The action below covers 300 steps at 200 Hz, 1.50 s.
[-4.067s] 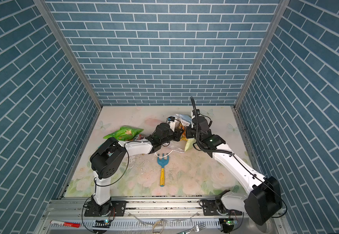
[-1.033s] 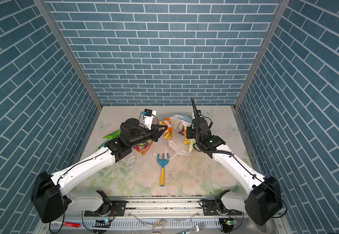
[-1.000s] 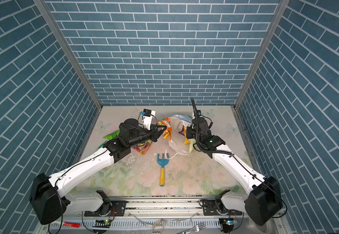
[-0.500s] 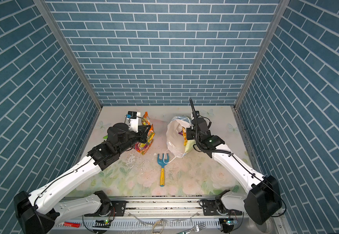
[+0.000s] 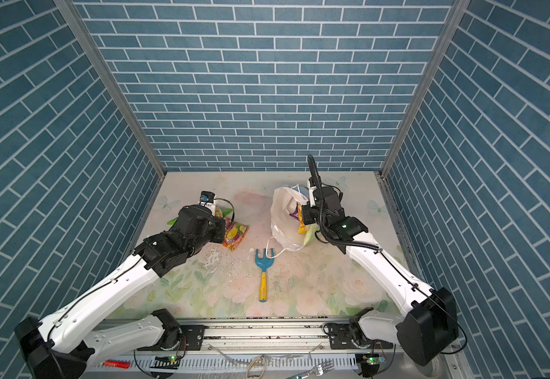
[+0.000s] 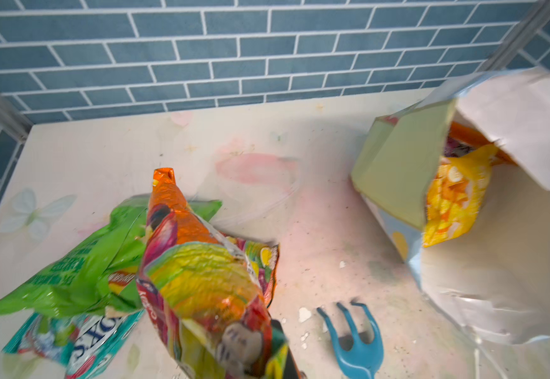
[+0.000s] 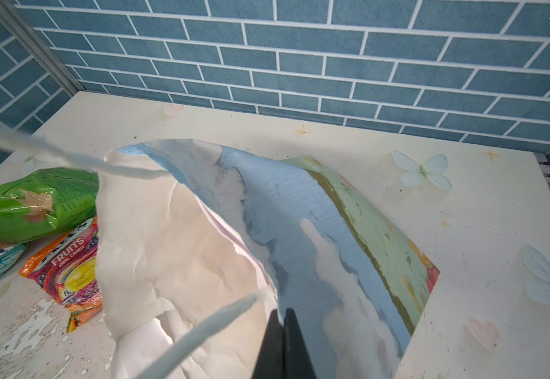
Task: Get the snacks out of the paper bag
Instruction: 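Carry the Fox's candy bag with the left gripper over the green chip bag, then lower the left gripper and release the Fox's candy bag onto the snack pile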
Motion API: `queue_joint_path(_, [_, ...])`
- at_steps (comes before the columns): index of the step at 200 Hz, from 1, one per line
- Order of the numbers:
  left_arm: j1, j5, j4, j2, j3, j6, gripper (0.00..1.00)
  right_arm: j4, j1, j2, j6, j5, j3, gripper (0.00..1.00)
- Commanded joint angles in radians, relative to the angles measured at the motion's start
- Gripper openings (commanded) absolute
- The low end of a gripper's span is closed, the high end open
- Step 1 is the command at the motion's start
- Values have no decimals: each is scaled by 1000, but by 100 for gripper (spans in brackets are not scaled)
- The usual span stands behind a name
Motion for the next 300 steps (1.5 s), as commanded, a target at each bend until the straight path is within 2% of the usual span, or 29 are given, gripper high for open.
queue_joint_path(1, [37, -42, -67, -40, -53, -58, 0, -2, -1, -42, -24, -30, -7, 0])
queue_joint_path(24, [80, -54, -88, -38, -96, -93, 0, 23, -1, -54, 1, -39, -40, 0])
queue_joint_path(70, [168, -31, -44, 3, -157, -87, 0, 52, 0, -83, 28, -39, -92, 0])
queue_joint_path(145, [169, 4, 68, 154, -176, -86, 0, 61, -1, -135, 62, -14, -148, 0])
queue_joint_path(235, [169, 49, 172, 254, -167, -109, 0, 81, -1, -157, 102, -18, -194, 0])
queue_joint_path(300, [171, 33, 222, 311, -145, -100, 0, 80, -1, -161, 75, -8, -201, 0])
